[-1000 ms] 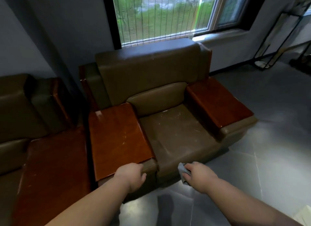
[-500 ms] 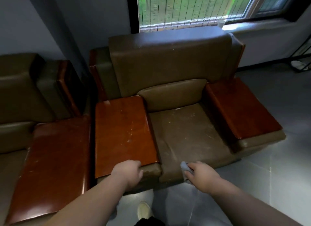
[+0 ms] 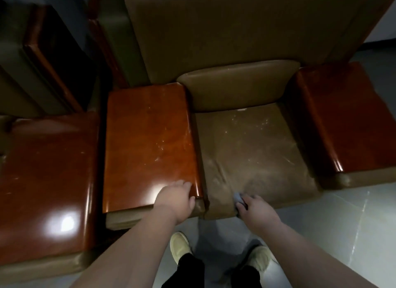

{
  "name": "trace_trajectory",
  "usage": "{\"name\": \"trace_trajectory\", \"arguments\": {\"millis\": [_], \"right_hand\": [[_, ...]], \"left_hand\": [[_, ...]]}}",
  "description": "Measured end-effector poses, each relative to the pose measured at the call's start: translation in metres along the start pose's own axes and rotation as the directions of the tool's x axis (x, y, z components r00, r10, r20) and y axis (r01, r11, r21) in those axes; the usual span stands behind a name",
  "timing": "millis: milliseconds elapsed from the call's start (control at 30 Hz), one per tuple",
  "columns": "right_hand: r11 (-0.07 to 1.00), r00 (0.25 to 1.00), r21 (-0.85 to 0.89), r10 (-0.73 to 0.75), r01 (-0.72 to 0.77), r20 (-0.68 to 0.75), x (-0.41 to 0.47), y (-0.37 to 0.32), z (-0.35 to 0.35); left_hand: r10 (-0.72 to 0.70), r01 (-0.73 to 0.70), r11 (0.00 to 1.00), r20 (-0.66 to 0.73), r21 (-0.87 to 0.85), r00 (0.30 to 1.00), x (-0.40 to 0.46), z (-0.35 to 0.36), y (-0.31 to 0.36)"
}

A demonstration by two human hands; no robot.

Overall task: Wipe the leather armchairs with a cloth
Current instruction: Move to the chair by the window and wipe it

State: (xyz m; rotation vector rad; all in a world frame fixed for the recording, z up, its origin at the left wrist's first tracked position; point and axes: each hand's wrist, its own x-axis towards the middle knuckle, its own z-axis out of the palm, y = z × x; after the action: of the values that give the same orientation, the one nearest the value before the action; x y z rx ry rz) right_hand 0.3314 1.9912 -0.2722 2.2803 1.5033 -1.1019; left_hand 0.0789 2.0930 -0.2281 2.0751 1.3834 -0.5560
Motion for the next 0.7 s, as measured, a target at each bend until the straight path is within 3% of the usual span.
{"name": "trace_trajectory", "arguments": {"millis": [200, 367, 467, 600, 700], "right_hand": [[0.99, 0.984, -0.144, -0.035, 0.01, -0.175, 0.095, 0.018, 0.027], [0.929, 0.968, -0.273, -0.246, 0.249, 0.045, 0.15, 0.044, 0.116], [0.932, 0.964, -0.248, -0.266, 0.263, 0.019, 0.167, 0.066, 0.163], [0.922, 0.955, -0.258, -0.296, 0.289, 0.011, 0.198, 0.05, 0.146], [0.907, 0.929, -0.269, -0.359, 0.325, -0.086, 0.253, 0.005, 0.107]], "left_hand": [[-0.062, 0.058, 0.998, -0.204, -0.027, 0.977, 0.077, 0.059, 0.007], [-0.067, 0.121, 0.983, -0.348, 0.136, 0.935, 0.133, 0.108, -0.014], [-0.015, 0.091, 0.98, -0.386, 0.179, 0.922, 0.146, 0.134, -0.02], [0.007, 0.079, 0.976, -0.392, 0.202, 0.92, 0.151, 0.143, -0.022], [0.012, 0.071, 0.981, -0.422, 0.181, 0.907, 0.151, 0.147, -0.028]]}}
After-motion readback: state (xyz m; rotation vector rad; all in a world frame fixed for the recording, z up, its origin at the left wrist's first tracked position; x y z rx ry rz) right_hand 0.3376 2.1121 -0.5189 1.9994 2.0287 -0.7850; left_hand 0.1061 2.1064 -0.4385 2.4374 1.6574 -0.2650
